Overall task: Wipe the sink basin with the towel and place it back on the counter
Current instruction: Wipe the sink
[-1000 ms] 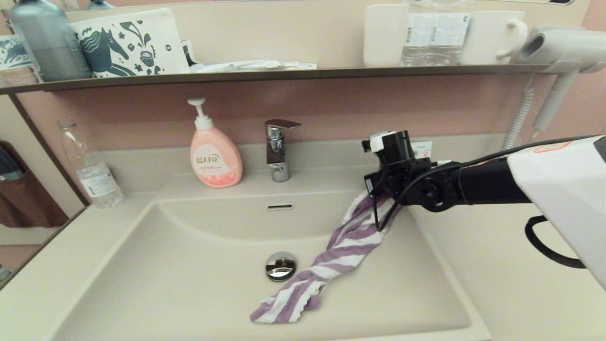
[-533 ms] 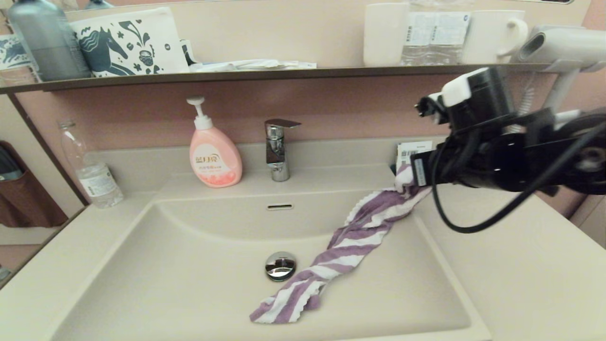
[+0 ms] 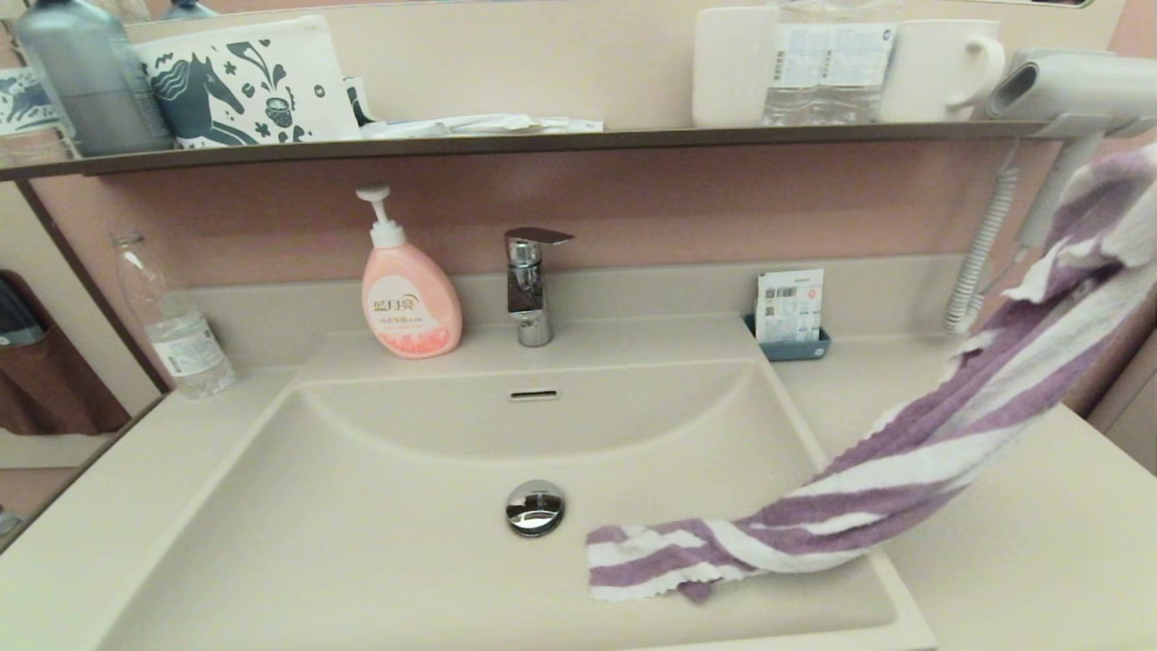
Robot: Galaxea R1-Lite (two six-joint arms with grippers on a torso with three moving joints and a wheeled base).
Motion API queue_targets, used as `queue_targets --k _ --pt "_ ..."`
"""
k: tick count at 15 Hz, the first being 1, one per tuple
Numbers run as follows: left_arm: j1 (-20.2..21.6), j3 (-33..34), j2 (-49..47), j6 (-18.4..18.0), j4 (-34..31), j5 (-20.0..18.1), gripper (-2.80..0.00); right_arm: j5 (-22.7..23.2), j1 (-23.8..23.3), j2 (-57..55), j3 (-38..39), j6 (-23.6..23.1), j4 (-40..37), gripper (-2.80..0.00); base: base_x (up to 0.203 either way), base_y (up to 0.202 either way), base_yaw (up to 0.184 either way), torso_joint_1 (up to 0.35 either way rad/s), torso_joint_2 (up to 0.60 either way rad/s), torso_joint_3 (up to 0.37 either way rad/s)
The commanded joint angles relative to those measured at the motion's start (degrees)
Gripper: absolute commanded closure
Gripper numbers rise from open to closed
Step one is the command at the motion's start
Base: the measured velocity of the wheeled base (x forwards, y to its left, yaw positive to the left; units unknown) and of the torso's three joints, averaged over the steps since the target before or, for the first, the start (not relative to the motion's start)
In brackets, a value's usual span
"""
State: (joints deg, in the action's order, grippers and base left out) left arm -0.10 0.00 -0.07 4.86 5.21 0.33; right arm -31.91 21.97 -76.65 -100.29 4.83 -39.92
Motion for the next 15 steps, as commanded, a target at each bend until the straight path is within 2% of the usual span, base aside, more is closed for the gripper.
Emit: queue_targets --k 1,3,6,9,11,13,15 --pt "0.01 0.0 -0.01 0.07 0.07 0.02 0.0 -0.03 -2.94 1.4 -6.39 -0.44 -0.35 0.0 0.0 0.0 0.0 0.0 0.0 0.0" --pt "0.01 0.0 -0.01 0.07 0.07 0.02 0.0 0.17 -5.69 0.38 -12.37 -1.63 0.78 0.0 0.0 0.0 0.0 0.0 0.0 0.0" --pt "0.01 0.0 -0.01 0.03 0.07 0.02 0.0 0.06 -8.87 -0.57 -12.53 -6.2 11.94 0.0 0.0 0.0 0.0 0.0 0.0 0.0" --pt "0.01 0.0 -0.01 0.07 0.07 0.02 0.0 -1.11 -11.43 -2.21 -12.95 -7.1 16.21 0.0 0.0 0.0 0.0 0.0 0.0 0.0" --pt "0.01 0.0 -0.01 0.06 0.07 0.02 0.0 -3.35 -14.28 -4.61 -13.0 -8.44 24.48 0.0 0.0 0.0 0.0 0.0 0.0 0.0" --pt "0.01 0.0 -0.01 0.03 0.07 0.02 0.0 -5.28 -14.43 -5.09 -13.0 -8.76 27.5 0.0 0.0 0.0 0.0 0.0 0.0 0.0" --pt "0.01 0.0 -0.01 0.07 0.07 0.02 0.0 -5.7 -14.57 -5.96 -12.81 -11.23 32.69 0.0 0.0 0.0 0.0 0.0 0.0 0.0"
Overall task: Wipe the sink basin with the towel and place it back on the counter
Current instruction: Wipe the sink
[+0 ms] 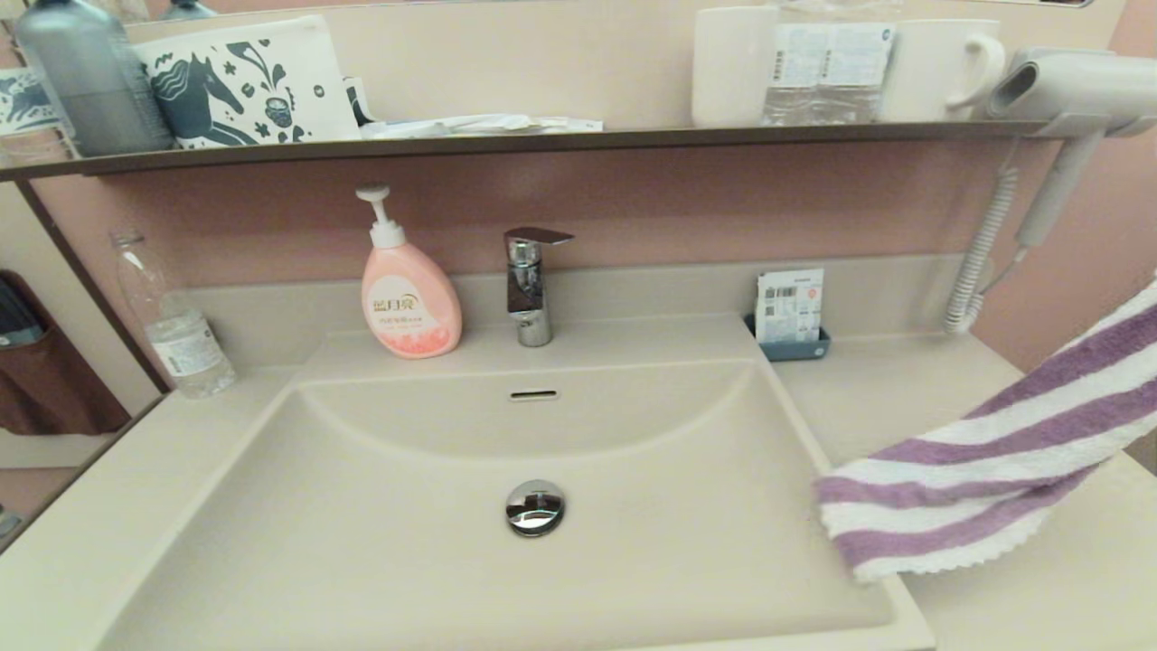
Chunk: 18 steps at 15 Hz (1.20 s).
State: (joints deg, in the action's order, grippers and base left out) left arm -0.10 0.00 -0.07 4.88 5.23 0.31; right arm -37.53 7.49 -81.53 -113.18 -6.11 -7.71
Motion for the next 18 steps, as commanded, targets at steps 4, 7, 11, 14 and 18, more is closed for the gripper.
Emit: queue_targets --k 4,7,11,14,18 --pt "0.01 0.0 -0.01 0.05 0.04 0.05 0.0 -0.46 0.2 -0.47 4.84 -0.06 0.31 0.0 0.0 0.0 0.0 0.0 0.0 0.0" --pt "0.01 0.0 -0.01 0.04 0.04 0.05 0.0 -0.48 1.78 2.77 17.45 -0.05 0.32 0.0 0.0 0.0 0.0 0.0 0.0 0.0" --pt "0.01 0.0 -0.01 0.01 0.06 0.05 0.0 -0.89 7.58 8.43 38.47 0.21 -1.63 0.0 0.0 0.0 0.0 0.0 0.0 0.0" --pt "0.01 0.0 -0.01 0.05 0.04 0.05 0.0 -1.26 14.45 9.58 43.92 8.36 -11.1 0.0 0.0 0.0 0.0 0.0 0.0 0.0" --pt "0.01 0.0 -0.01 -0.01 0.04 0.05 0.0 -0.47 18.39 5.74 43.77 29.38 -37.29 0.0 0.0 0.0 0.0 0.0 0.0 0.0"
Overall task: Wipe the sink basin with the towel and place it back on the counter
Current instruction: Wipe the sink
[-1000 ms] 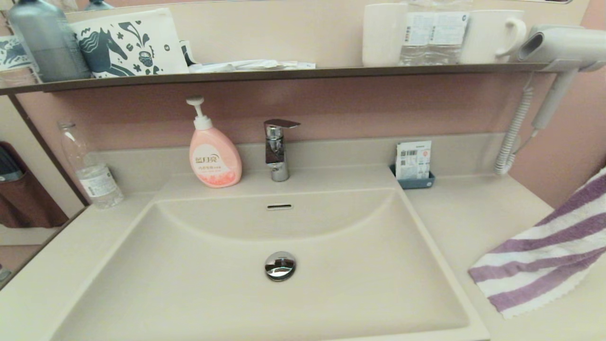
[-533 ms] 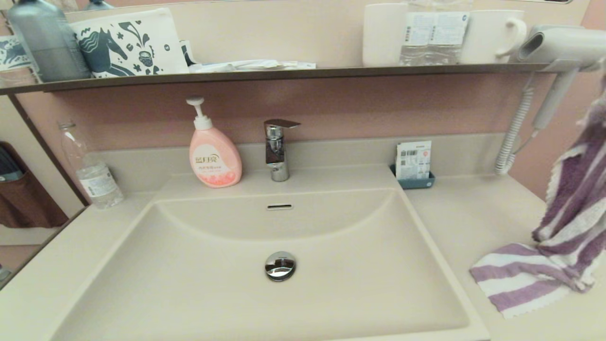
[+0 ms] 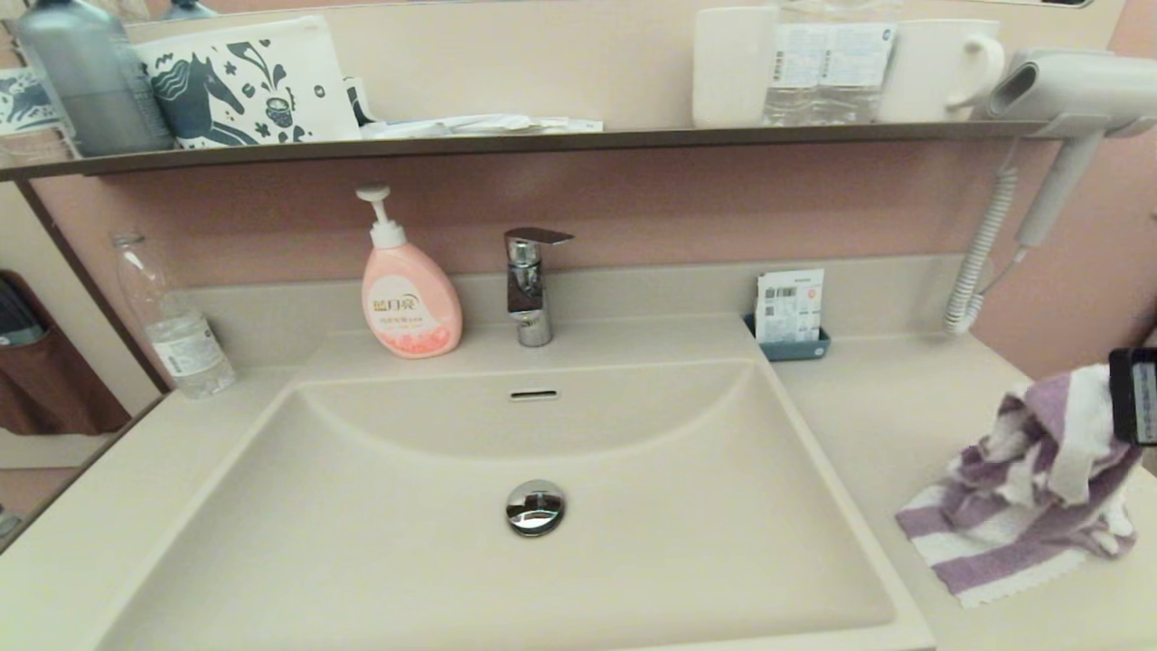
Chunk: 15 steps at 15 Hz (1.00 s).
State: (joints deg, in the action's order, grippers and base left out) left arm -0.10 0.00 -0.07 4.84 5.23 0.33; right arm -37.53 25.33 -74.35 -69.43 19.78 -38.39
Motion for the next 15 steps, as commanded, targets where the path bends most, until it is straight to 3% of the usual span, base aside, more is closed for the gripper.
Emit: queue_targets --k 1,2,5,6,9,12,15 --pt "0.01 0.0 -0.01 0.08 0.05 0.02 0.0 1.71 0.17 -2.45 -0.01 7.23 -11.57 0.0 0.0 0.0 0.0 0.0 0.0 0.0" --pt "0.01 0.0 -0.01 0.08 0.05 0.02 0.0 6.76 -1.67 -3.47 0.02 9.92 -14.47 0.0 0.0 0.0 0.0 0.0 0.0 0.0" --pt "0.01 0.0 -0.01 0.08 0.05 0.02 0.0 8.96 -8.48 -7.53 -0.3 11.6 -15.83 0.0 0.0 0.0 0.0 0.0 0.0 0.0" --pt "0.01 0.0 -0.01 0.05 0.05 0.02 0.0 9.93 -8.62 -8.6 -1.26 11.84 -15.44 0.0 0.0 0.0 0.0 0.0 0.0 0.0" --pt "0.01 0.0 -0.01 0.08 0.05 0.02 0.0 14.37 -2.58 -11.37 -5.26 16.13 -14.56 0.0 0.0 0.0 0.0 0.0 0.0 0.0" --pt "0.01 0.0 -0.01 0.08 0.05 0.02 0.0 13.79 2.92 -19.16 -8.57 22.0 -14.72 0.0 0.0 0.0 0.0 0.0 0.0 0.0" --pt "0.01 0.0 -0.01 0.06 0.05 0.02 0.0 10.09 0.39 -20.1 -11.02 22.95 -17.59 0.0 0.0 0.0 0.0 0.0 0.0 0.0"
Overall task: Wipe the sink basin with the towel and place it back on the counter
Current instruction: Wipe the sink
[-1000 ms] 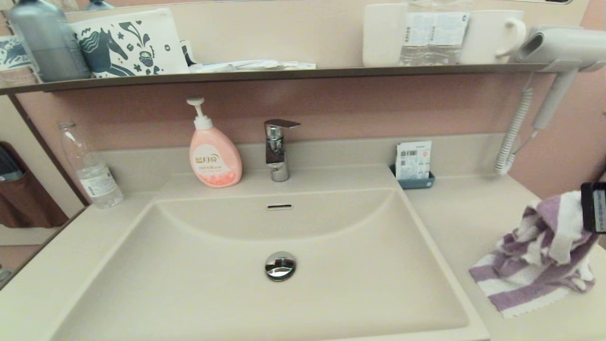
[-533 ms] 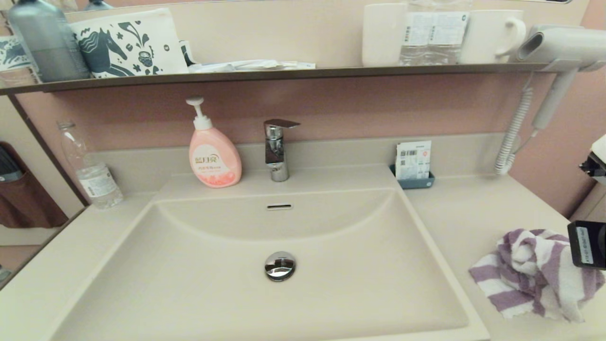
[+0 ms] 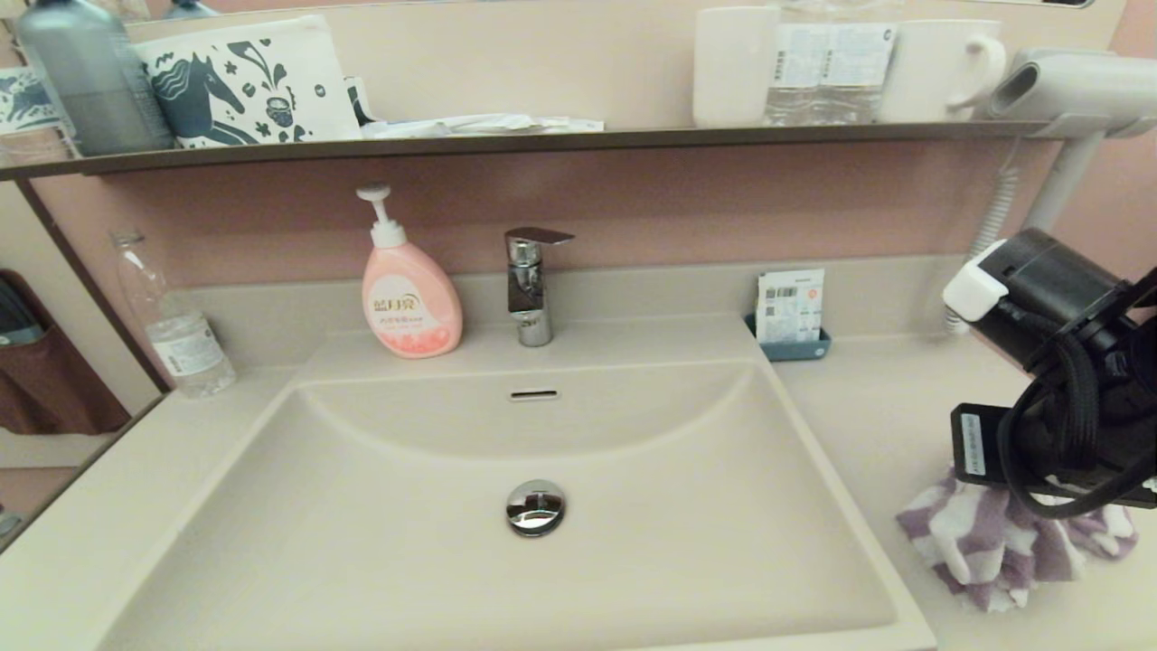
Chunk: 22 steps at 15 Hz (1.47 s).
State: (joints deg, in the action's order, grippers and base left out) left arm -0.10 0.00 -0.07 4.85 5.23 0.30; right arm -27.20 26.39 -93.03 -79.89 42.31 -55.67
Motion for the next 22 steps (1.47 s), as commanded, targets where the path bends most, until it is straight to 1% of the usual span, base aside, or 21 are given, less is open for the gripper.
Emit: queue_targets --k 1,3,7,8,11,13,15,18,20,22 --pt "0.01 0.0 -0.01 0.07 0.04 0.05 0.0 -0.23 -2.51 -0.95 -1.75 -0.91 -1.3 0.0 0.0 0.0 0.0 0.0 0.0 0.0" --pt "0.01 0.0 -0.01 0.07 0.04 0.05 0.0 -0.22 -5.24 -0.49 -1.99 -3.09 -1.95 0.0 0.0 0.0 0.0 0.0 0.0 0.0" --pt "0.01 0.0 -0.01 0.07 0.04 0.05 0.0 -0.38 -4.56 -3.11 -2.17 -2.75 -1.57 0.0 0.0 0.0 0.0 0.0 0.0 0.0" --pt "0.01 0.0 -0.01 0.07 0.04 0.05 0.0 -0.83 -4.62 -3.35 -2.28 -2.45 -1.62 -2.8 0.0 0.0 0.0 0.0 0.0 0.0" --pt "0.01 0.0 -0.01 0.07 0.04 0.05 0.0 -2.22 -6.98 -2.58 -2.2 -2.79 -1.98 -2.8 0.0 0.0 0.0 0.0 0.0 0.0" --pt "0.01 0.0 -0.01 -0.02 0.04 0.05 0.0 -2.25 -7.43 -0.72 -2.2 -4.0 -2.46 -2.8 0.0 0.0 0.0 0.0 0.0 0.0" --pt "0.01 0.0 -0.01 0.01 0.04 0.05 0.0 -2.42 -8.62 0.33 -2.28 -6.36 -4.93 -2.8 0.0 0.0 0.0 0.0 0.0 0.0" --pt "0.01 0.0 -0.01 0.02 0.04 0.05 0.0 -2.59 -14.22 1.03 -1.81 -11.07 -6.09 -2.8 0.0 0.0 0.0 0.0 0.0 0.0" --pt "0.01 0.0 -0.01 0.07 0.04 0.05 0.0 -2.63 -15.53 0.78 -1.02 -11.76 -5.9 -2.8 0.0 0.0 0.0 0.0 0.0 0.0" --pt "0.01 0.0 -0.01 0.07 0.04 0.05 0.0 -2.67 -15.8 0.19 -0.32 -11.87 -5.72 -2.8 0.0 0.0 0.0 0.0 0.0 0.0"
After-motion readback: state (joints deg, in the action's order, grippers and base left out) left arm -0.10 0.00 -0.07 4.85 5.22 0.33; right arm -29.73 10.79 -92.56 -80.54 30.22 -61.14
